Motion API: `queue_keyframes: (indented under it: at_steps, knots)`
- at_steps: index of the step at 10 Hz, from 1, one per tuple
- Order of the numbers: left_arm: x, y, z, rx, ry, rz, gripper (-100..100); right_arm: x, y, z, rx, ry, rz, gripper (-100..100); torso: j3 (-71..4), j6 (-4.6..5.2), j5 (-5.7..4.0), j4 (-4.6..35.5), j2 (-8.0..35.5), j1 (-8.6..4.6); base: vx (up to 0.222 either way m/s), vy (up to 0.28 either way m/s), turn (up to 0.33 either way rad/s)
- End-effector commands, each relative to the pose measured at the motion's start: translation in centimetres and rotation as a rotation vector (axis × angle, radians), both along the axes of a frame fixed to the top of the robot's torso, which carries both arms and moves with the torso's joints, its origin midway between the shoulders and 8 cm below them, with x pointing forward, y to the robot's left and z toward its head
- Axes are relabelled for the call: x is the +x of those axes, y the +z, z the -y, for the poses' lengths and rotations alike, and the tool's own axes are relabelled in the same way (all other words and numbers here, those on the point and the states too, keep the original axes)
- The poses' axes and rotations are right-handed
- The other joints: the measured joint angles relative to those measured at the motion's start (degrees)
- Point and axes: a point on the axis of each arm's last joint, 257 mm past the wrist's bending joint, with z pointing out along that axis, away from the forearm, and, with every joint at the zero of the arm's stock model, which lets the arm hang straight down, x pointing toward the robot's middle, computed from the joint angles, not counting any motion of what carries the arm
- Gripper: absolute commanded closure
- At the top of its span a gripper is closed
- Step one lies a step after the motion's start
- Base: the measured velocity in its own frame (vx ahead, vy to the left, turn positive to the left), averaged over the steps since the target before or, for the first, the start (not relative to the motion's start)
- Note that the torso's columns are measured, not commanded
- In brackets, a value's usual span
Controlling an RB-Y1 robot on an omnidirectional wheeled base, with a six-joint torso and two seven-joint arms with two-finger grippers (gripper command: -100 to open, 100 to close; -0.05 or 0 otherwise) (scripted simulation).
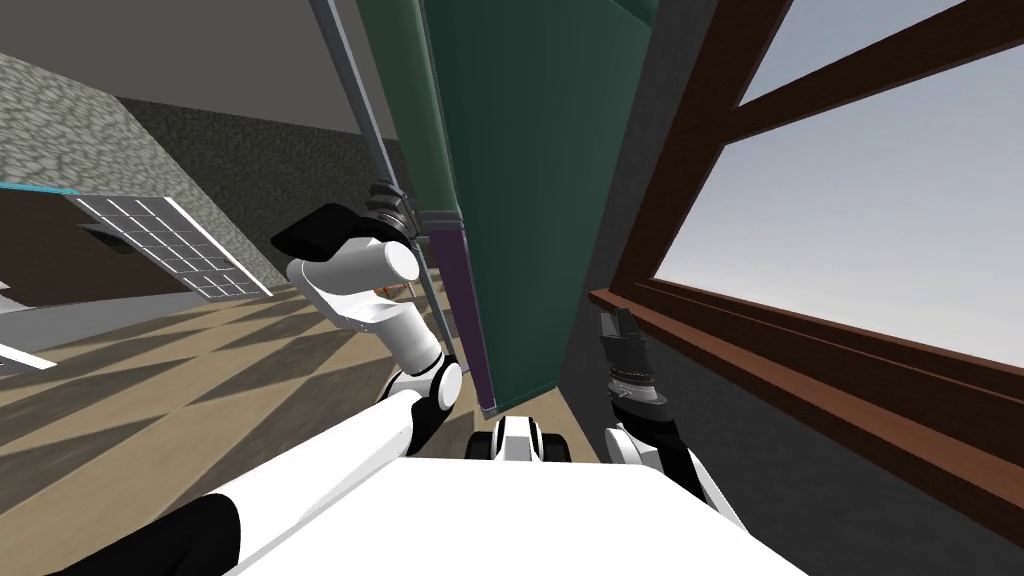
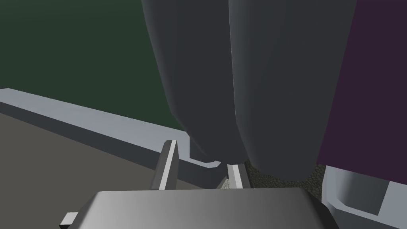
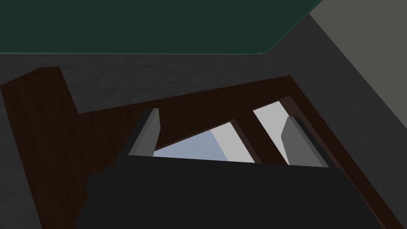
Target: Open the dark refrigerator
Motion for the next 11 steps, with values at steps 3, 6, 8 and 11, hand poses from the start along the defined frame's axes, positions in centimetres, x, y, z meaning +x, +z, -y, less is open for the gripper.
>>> queue_keyframes:
  at_steps: [3,6,8,11]
  knots:
    - [3.1,0.6,0.1,0.047,-0.033,0.014,100,0.0,0.0,0.0,0.000,0.000,0.000,0,-0.2,0.05,-0.32,-0.1,-0.4,-0.76,-0.041,0.018,-0.038]
    - [4.0,1.4,-2.0,0.084,0.008,0.020,100,0.0,0.0,0.0,0.000,0.000,0.000,0,-0.4,-0.02,-0.36,0.1,-0.4,-0.52,-0.106,0.070,-0.154]
    - [5.7,0.3,-2.5,0.087,0.014,-0.016,100,0.0,0.0,0.0,0.000,0.000,0.000,0,-0.7,0.22,-0.51,0.1,-0.8,-0.68,0.014,-0.008,0.041]
    - [7.7,0.0,-3.3,0.093,-0.022,-0.012,100,0.0,0.0,0.0,0.000,0.000,0.000,0,-0.7,0.44,-0.38,-0.2,-0.8,-0.46,-0.141,0.099,-0.264]
